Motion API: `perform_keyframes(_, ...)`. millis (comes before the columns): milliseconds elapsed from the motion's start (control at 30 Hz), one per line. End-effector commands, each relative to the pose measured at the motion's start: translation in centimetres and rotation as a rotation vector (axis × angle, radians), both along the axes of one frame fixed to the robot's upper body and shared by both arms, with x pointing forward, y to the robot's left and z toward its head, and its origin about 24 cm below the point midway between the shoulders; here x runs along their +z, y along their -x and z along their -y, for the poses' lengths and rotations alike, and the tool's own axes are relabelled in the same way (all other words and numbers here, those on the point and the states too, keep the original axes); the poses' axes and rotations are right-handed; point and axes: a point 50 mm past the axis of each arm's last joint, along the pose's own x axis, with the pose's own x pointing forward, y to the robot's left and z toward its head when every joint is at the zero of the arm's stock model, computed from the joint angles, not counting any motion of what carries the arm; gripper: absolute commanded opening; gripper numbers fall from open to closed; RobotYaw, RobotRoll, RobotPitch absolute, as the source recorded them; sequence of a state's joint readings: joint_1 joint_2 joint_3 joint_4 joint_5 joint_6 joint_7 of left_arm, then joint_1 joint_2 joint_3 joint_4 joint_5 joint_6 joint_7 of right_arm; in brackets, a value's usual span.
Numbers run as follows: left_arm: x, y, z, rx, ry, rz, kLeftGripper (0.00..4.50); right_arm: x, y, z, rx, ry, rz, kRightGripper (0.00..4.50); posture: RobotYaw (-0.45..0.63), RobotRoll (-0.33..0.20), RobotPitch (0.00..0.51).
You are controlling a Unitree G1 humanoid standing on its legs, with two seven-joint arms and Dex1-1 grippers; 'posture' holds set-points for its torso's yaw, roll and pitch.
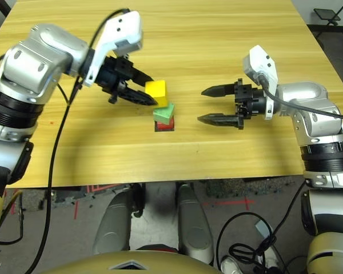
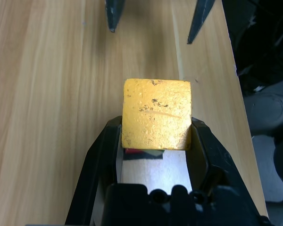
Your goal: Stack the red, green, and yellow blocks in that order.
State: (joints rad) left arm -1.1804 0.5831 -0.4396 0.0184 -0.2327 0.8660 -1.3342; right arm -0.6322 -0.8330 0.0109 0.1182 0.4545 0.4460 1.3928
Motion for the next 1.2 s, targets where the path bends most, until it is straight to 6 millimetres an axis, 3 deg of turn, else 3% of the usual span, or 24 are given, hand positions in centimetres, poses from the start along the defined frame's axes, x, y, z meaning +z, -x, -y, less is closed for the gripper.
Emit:
perform_keyframes(33, -0.4, 0.5, 0.5, -0.016, -0.004, -0.010, 1.98, 0.3, 0.3, 0.2, -0.009, -0.006, 0.011, 4.50, -0.01, 0.079, 0.256)
perform_keyframes(700, -1.5, 0.1, 0.1, 0.017, -0.035, 0.008, 1.98, 0.1, 0.6, 0.0, -0.012, -0.017, 0.004, 4.50, -0.01, 0.082, 0.265)
perform_keyframes(933, -1.4, 0.4, 0.3, 0.008, -0.025, -0.001, 4.47, 0.0, 0.6, 0.1, -0.019, -0.017, 0.001, 4.50, -0.01, 0.081, 0.266)
perform_keyframes(1067, -0.9, 1.0, 0.3, 0.002, 0.012, -0.029, 4.47, 0.0, 0.6, 0.3, -0.022, -0.015, 0.002, 4.50, -0.01, 0.078, 0.261)
perform_keyframes(1200, 1.1, 1.5, -0.3, 0.035, 0.144, -0.064, 4.47, 0.3, 0.4, 0.6, -0.032, -0.030, 0.008, 4.50, -0.01, 0.072, 0.256)
